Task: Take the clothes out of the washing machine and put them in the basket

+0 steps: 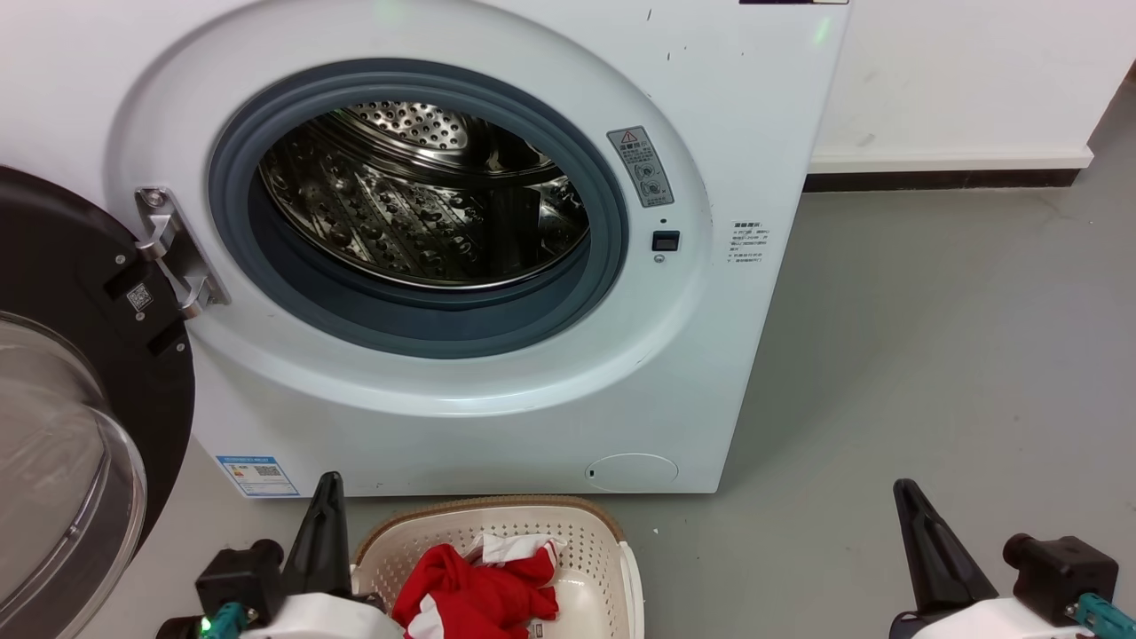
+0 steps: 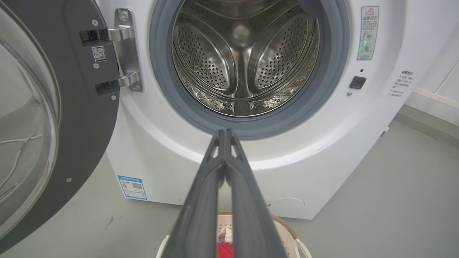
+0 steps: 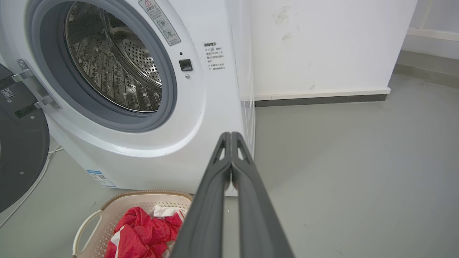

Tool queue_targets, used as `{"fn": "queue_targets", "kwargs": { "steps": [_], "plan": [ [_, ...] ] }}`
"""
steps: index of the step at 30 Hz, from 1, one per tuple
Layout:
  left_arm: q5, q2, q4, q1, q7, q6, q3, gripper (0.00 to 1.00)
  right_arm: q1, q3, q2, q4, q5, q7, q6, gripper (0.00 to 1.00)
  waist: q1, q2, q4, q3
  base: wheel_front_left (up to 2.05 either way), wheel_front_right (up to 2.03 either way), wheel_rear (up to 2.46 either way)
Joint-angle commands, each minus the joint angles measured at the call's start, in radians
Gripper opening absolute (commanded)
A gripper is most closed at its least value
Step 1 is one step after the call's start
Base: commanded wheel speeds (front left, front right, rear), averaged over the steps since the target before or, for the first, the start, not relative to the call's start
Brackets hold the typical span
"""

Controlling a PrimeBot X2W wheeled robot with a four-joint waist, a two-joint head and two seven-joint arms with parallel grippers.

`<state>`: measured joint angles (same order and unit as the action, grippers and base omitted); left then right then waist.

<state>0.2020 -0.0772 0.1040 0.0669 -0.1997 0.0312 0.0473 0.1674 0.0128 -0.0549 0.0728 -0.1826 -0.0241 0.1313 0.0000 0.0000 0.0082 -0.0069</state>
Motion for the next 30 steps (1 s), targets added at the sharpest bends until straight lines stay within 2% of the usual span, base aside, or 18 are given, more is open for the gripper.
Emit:
{"fn": "queue_targets", "kwargs": {
  "steps": [1, 13, 14, 30],
  "plan": [
    [0.060, 0.002, -0.008, -0.030, 0.012, -0.008, -0.012, 0.00, -0.027, 0.000, -0.008, 0.000, -0.068, 0.002, 0.000, 0.00, 0.0000, 0.0000, 0.000, 0.000, 0.00, 0.00, 0.00],
    [0.266, 0.005, 0.011, -0.052, 0.056, -0.032, -0.034, 0.00, -0.070, -0.001, -0.021, -0.051, -0.292, 0.008, 0.000, 0.00, 0.0000, 0.0000, -0.001, 0.001, 0.00, 0.00, 0.00],
    [0.318, 0.006, 0.017, -0.057, 0.067, -0.038, -0.039, 0.00, -0.080, -0.002, -0.023, -0.063, -0.347, 0.010, 0.000, 0.00, 0.0000, 0.0000, -0.001, 0.001, 0.00, 0.00, 0.00],
    [0.566, 0.010, 0.044, -0.087, 0.123, -0.067, -0.067, 0.00, -0.127, -0.012, -0.031, -0.119, -0.609, 0.023, 0.000, 0.00, 0.0000, 0.0000, -0.002, 0.003, 0.00, 0.00, 0.00]
  ]
}}
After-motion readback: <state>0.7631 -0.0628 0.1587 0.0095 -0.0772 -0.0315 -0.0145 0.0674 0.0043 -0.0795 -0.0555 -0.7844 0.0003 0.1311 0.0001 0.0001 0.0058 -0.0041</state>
